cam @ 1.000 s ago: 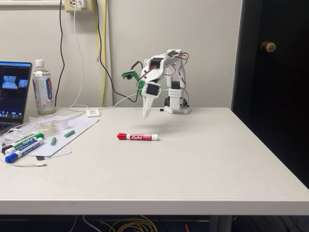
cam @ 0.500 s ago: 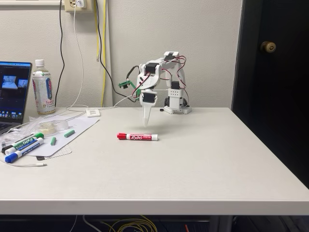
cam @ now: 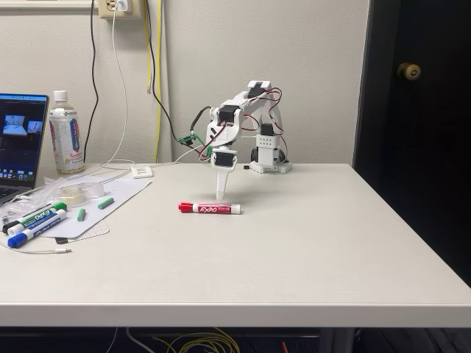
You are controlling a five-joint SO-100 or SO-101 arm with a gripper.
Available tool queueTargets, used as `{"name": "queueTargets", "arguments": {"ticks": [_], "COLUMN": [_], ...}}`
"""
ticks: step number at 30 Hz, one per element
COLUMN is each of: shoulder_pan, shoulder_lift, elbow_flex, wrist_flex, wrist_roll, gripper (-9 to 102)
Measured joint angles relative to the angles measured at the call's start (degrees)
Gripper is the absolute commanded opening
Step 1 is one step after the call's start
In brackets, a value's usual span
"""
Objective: Pick up the red marker.
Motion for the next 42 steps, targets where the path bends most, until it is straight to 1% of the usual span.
{"name": "queueTargets", "arguments": {"ticks": [10,15,23,32,42], "shoulder_pan": [0.00,0.00,-0.09,-0.26,-0.62], "shoulder_lift": [-2.99,-3.52,-3.60,-3.60,-3.52], "elbow_flex": [-0.09,-0.09,-0.09,-0.09,-0.09], "wrist_flex": [-1.14,-1.49,-1.49,-1.14,0.44], "wrist_roll": [0.79,0.79,0.79,0.79,0.97], "gripper": [21,15,12,5,4]}}
